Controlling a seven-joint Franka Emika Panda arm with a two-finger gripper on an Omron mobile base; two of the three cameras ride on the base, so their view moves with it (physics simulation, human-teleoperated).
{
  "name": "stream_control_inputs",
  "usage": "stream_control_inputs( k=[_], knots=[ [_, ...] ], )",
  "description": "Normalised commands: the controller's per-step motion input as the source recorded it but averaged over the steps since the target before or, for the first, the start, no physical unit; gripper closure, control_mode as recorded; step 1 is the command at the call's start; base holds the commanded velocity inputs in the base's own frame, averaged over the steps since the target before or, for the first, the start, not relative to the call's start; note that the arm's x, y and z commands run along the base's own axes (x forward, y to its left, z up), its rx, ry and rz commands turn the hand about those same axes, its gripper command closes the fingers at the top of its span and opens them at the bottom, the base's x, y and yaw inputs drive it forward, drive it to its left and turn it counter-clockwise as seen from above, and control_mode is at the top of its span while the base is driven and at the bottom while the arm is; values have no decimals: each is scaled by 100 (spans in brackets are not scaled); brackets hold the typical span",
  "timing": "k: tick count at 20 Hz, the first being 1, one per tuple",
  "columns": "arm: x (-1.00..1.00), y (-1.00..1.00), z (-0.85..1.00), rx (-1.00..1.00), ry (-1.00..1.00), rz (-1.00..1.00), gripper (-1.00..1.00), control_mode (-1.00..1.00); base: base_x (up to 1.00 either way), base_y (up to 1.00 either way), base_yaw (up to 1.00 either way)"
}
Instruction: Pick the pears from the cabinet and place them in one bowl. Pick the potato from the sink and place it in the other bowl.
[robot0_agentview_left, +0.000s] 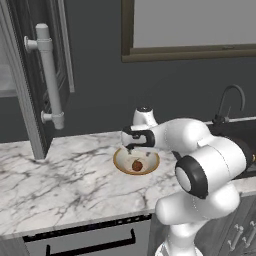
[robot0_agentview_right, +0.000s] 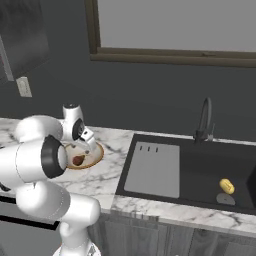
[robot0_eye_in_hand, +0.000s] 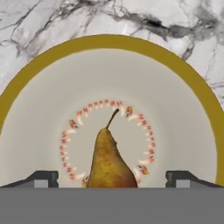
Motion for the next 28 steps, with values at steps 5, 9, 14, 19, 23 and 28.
stream_control_inputs(
  k=[5, 9, 14, 19, 23, 28],
  knots=[
    [-57, 0, 47, 1, -1, 0, -100, -100, 0, 0, 0],
    [-100, -18, 53, 3, -8, 0, -100, -100, 0, 0, 0],
    [-100, -50, 68, 0, -9, 13, -100, -100, 0, 0, 0],
    [-100, -50, 78, 0, -6, 33, -100, -100, 0, 0, 0],
    [-100, -22, 83, -3, 0, 45, -100, -100, 0, 0, 0],
    [-95, -13, 78, -3, -1, 20, -100, -100, 0, 0, 0]
  ],
)
